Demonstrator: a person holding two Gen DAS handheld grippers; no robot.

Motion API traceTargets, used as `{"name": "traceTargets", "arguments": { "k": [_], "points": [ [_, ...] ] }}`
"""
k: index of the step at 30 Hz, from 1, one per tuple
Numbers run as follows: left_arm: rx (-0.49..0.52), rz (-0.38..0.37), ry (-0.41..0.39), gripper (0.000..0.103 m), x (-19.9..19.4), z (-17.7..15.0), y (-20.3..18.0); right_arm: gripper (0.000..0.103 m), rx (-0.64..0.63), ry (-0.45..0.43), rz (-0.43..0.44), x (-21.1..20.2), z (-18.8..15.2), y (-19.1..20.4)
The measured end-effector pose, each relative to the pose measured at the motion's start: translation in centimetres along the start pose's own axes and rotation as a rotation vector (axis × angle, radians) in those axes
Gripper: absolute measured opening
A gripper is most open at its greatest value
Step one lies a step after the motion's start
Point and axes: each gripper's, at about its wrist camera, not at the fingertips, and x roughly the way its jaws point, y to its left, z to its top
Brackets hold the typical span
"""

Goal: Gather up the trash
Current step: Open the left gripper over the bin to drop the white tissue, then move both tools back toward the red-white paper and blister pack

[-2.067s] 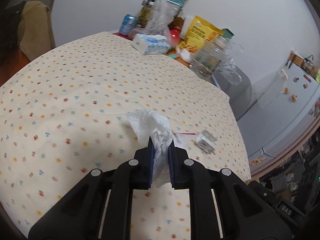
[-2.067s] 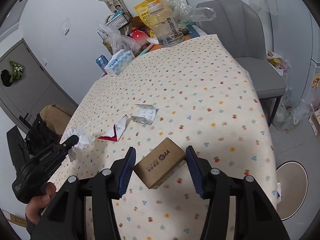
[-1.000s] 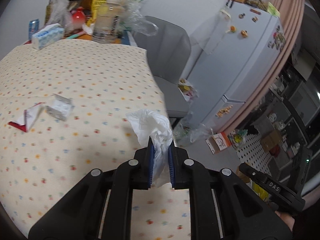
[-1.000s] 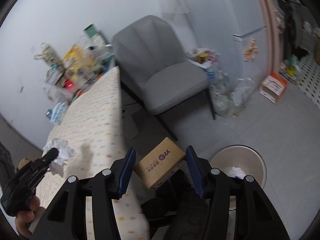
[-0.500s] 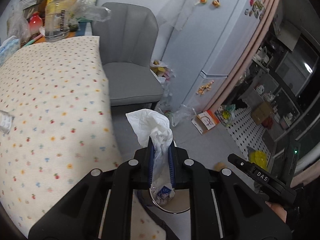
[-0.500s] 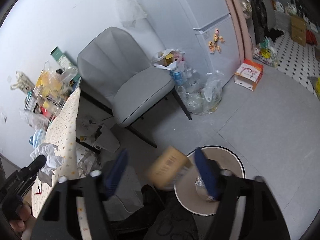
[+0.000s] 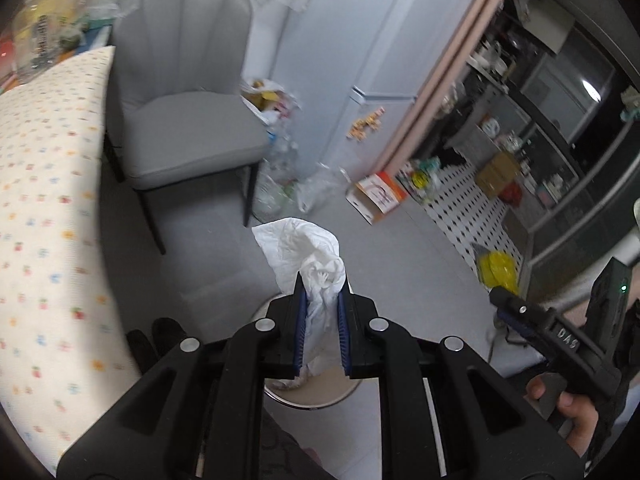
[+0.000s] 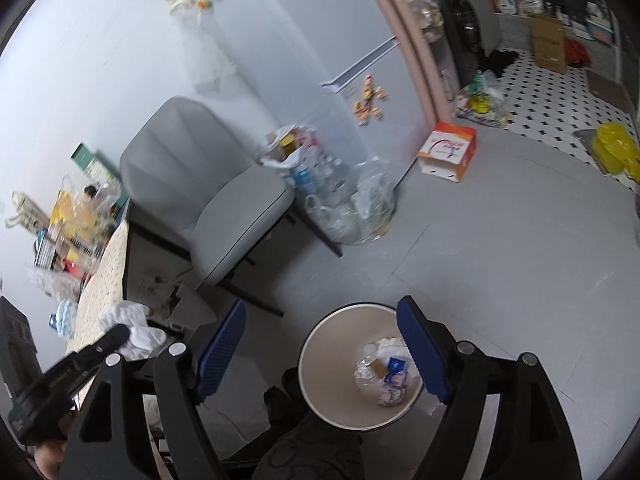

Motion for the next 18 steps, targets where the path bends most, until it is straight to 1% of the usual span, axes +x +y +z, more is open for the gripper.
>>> {"name": "traceTargets", "arguments": {
  "k": [3, 5, 6, 7, 8, 9, 10, 12, 13, 15, 18],
  "points": [
    [0.023, -0.026, 0.033, 0.016, 1.4, -0.2, -1.7, 0.077, 0.014, -0.014, -0.005, -1.0, 0.1, -0.9],
    [0.024, -0.047, 0.049, 0.024, 2.1, -0.4, -2.4, 0.077, 0.019, -0.024, -0.008, -1.7, 0.2, -1.2],
    [0.023, -0.059, 0.059, 0.034, 2.4, -0.5, -2.7, 0.077, 0.021, -0.027, -0.010, -2.0, 0.1, -1.4],
    [0.020, -0.067, 0.062, 0.052, 2.5, -0.5, -2.9, 0.077, 0.023, -0.030, -0.011, -2.2, 0.1, -1.5],
    [0.013, -0.079, 0.060, 0.063, 2.5, -0.5, -3.1, 0.077, 0.024, -0.031, -0.011, -2.4, 0.1, -1.6],
    [0.004, -0.102, 0.044, 0.077, 2.1, -0.5, -3.1, 0.077, 0.025, -0.033, -0.011, -2.6, 0.0, -1.6],
    [0.001, -0.115, 0.030, 0.086, 1.9, -0.5, -3.2, 0.077, 0.024, -0.033, -0.009, -2.7, 0.0, -1.6],
    [0.004, -0.118, 0.001, 0.095, 0.9, -0.4, -3.2, 0.078, 0.023, -0.030, -0.006, -2.8, -0.1, -1.4],
    [0.001, -0.117, -0.013, 0.097, 0.5, -0.4, -3.2, 0.078, 0.020, -0.028, -0.002, -2.8, -0.1, -1.1],
    [-0.019, -0.107, -0.047, 0.097, -0.7, -0.1, -2.4, 0.078, 0.005, -0.026, 0.011, -2.7, -0.3, -0.1],
    [-0.043, -0.089, -0.074, 0.097, -2.4, 0.1, -1.1, 0.078, -0.022, -0.021, 0.032, -2.6, -0.5, 1.7]
  ]
}}
